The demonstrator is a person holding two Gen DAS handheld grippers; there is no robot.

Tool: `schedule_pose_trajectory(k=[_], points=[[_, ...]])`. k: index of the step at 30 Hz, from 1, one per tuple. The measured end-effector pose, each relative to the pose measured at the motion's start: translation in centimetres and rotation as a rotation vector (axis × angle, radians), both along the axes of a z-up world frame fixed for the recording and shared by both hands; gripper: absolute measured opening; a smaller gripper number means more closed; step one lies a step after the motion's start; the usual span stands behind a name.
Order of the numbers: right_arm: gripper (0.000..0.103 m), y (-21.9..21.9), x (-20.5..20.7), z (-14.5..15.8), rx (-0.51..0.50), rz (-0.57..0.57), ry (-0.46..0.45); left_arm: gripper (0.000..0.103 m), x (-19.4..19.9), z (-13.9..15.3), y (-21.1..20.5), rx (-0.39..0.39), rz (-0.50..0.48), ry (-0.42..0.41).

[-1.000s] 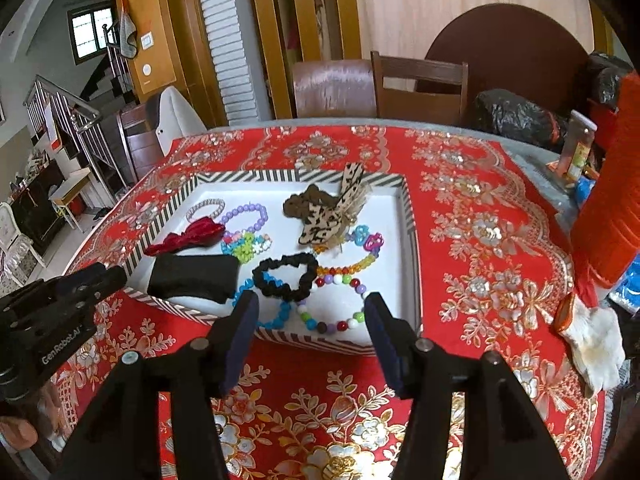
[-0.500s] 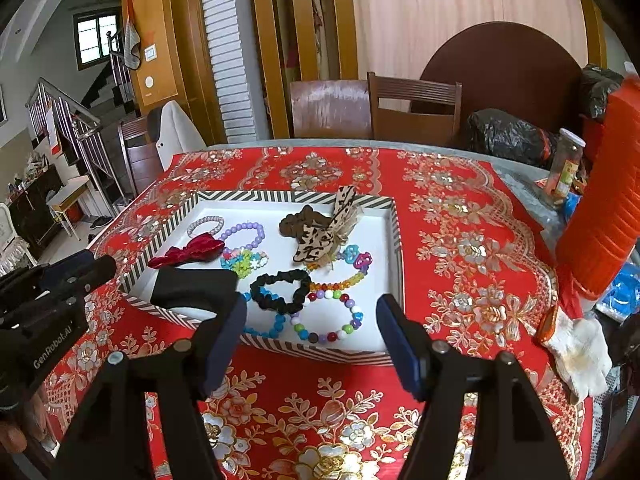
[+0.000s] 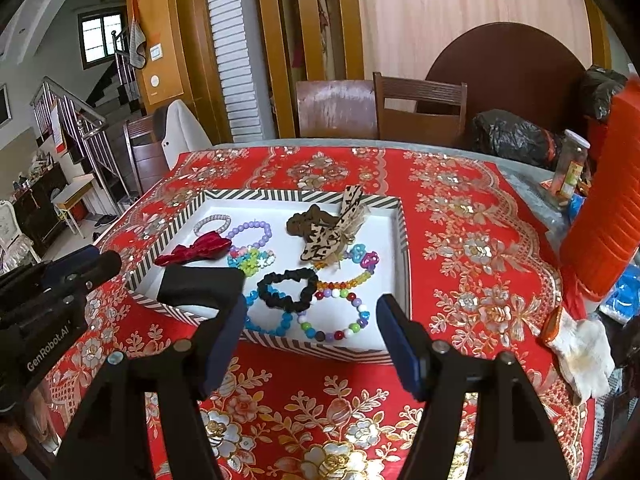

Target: Organize jewelry

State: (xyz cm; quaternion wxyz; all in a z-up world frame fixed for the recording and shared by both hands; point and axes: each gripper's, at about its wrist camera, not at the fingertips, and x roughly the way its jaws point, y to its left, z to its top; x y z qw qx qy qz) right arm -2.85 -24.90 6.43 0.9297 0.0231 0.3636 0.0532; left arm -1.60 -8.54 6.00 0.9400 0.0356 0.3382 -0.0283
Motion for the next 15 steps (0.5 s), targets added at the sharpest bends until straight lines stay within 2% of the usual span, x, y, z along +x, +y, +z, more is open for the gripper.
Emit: schedule_pose_trajectory(k=[15], points=[[0.07, 0.09, 0.0, -0.34, 0.0, 0.007, 0.009, 0.039, 0.06, -0.38, 0.11, -0.015, 0.0, 0.013]])
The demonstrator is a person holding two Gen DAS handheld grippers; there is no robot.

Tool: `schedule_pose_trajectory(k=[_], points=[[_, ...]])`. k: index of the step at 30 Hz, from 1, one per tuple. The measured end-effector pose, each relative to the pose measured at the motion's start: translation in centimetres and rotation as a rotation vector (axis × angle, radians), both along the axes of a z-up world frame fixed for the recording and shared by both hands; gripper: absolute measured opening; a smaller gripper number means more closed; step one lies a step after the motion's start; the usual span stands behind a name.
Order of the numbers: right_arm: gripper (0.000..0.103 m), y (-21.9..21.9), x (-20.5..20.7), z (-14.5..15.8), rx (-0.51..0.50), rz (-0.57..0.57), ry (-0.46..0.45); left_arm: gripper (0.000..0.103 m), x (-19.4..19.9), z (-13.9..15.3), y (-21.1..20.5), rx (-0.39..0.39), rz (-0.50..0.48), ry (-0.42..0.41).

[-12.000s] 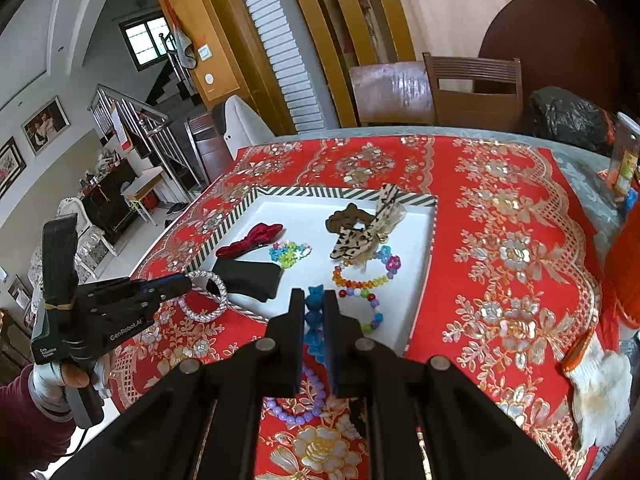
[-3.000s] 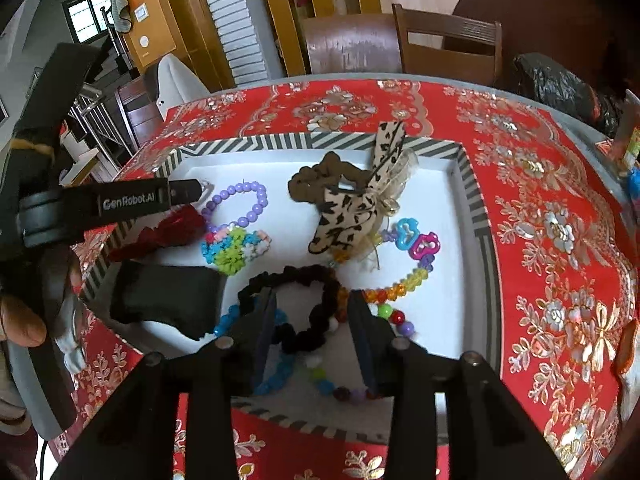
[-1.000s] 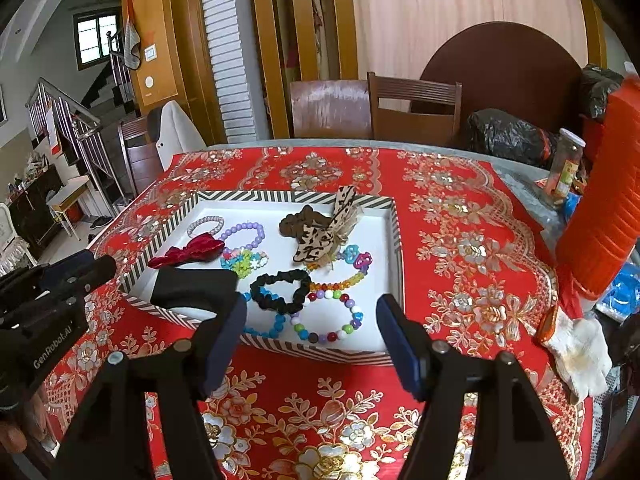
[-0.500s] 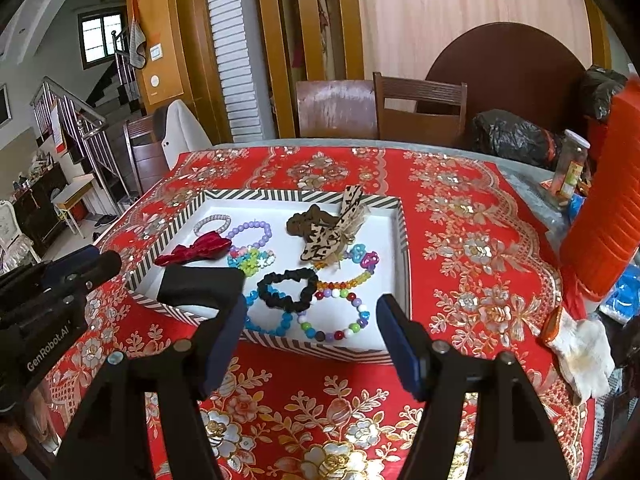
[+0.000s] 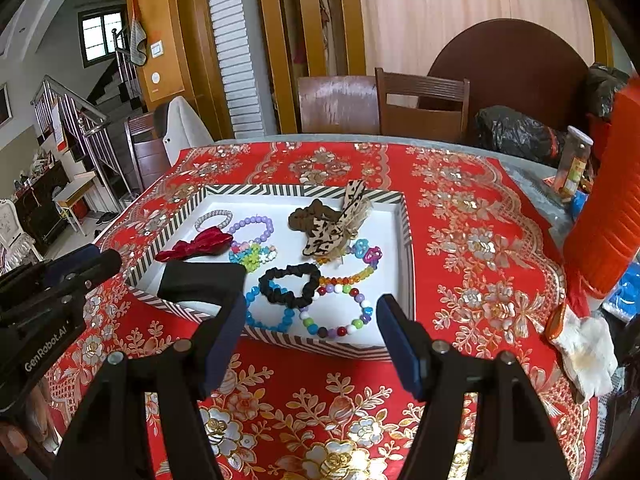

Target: Organize jewelry

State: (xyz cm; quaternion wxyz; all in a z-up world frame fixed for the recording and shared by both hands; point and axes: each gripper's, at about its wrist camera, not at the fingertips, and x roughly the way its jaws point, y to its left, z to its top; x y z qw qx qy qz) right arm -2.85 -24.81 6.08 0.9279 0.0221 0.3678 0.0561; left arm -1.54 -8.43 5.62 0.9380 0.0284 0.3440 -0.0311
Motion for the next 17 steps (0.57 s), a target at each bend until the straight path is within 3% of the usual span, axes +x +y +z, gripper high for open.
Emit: schedule_pose_trajectory(k=[17], points=[[0.07, -0.17, 0.04, -0.25, 0.007, -0.001, 0.009, 0.039, -0.16, -0.97, -0.19, -0.008, -0.033, 0.032]])
